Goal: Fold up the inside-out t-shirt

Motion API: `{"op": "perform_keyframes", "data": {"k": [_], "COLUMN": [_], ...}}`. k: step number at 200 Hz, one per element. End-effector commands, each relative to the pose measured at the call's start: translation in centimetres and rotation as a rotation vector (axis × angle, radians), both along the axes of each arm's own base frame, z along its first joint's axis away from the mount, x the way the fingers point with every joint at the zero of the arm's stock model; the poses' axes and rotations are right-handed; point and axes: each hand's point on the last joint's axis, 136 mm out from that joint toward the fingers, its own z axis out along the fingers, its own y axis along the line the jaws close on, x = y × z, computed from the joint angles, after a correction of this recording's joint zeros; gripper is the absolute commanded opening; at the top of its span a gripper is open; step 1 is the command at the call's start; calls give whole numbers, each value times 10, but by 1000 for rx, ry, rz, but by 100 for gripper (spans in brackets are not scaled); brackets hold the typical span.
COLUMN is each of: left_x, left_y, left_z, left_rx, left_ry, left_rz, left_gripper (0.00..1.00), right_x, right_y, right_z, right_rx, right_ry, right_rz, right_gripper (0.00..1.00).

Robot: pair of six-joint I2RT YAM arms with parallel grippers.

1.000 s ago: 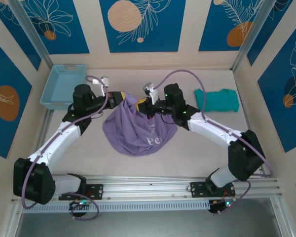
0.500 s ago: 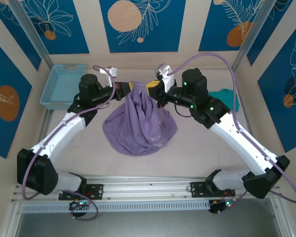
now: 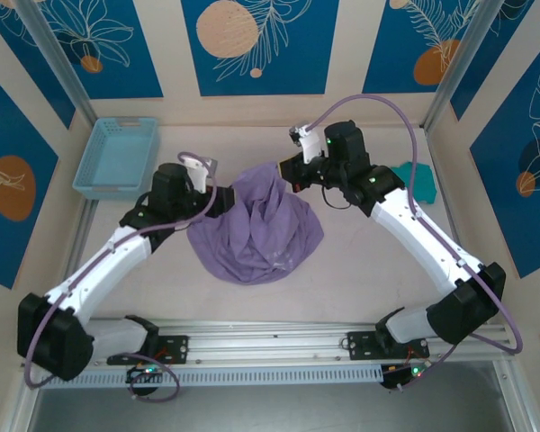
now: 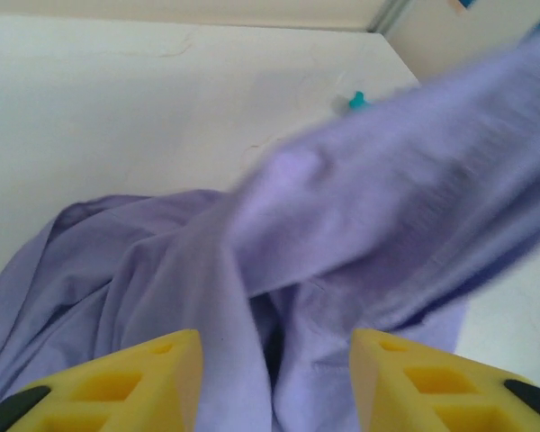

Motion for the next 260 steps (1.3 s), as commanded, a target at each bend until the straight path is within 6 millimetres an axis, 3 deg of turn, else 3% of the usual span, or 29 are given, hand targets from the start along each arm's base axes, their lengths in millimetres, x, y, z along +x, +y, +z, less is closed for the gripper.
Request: {"op": "perform_keyframes", "data": {"k": [1, 23, 68, 100, 117, 133, 147, 180, 209, 222, 236, 260], "left_x": [-24, -28, 5, 24, 30, 30, 24, 5, -16, -19, -14, 6], "left_y": [-23, -48, -65, -75, -76, -76, -73, -56, -55, -50, -39, -14], "left_z": [-3, -16, -43, -51, -44, -21, 16, 125, 189, 207, 215, 202], "left_rx": [107, 125, 219, 229, 206, 140, 25, -268, -355, -365, -348, -289], "left_ry": [-86, -65, -29, -25, -30, -49, -84, -228, -317, -356, -391, -380], "left_rz": [-104, -167, -152, -134, -118, -114, -111, -117, -182, -176, -109, 38], "left_gripper": [47, 47, 43, 24, 10, 2, 0, 0, 0, 0, 0, 0], "right_x": [-4, -2, -3, -2, 0, 4, 11, 18, 11, 9, 10, 26], "right_y": [2, 2, 0, -2, -5, -12, -24, -50, -59, -62, -63, -57], "right_z": [-3, -5, -6, -9, -10, -7, 5, 68, 126, 146, 156, 138], "right_rx": [38, 39, 43, 39, 35, 20, -2, 5, 31, 40, 53, 29], "right_ry": [43, 52, 56, 62, 60, 47, 11, -163, -307, -359, -385, -333], "right_rz": [27, 27, 28, 20, 12, -10, -51, -130, -144, -155, -161, -163], "right_gripper": [0, 0, 0, 0, 0, 0, 0, 0, 0, 0, 0, 0]}}
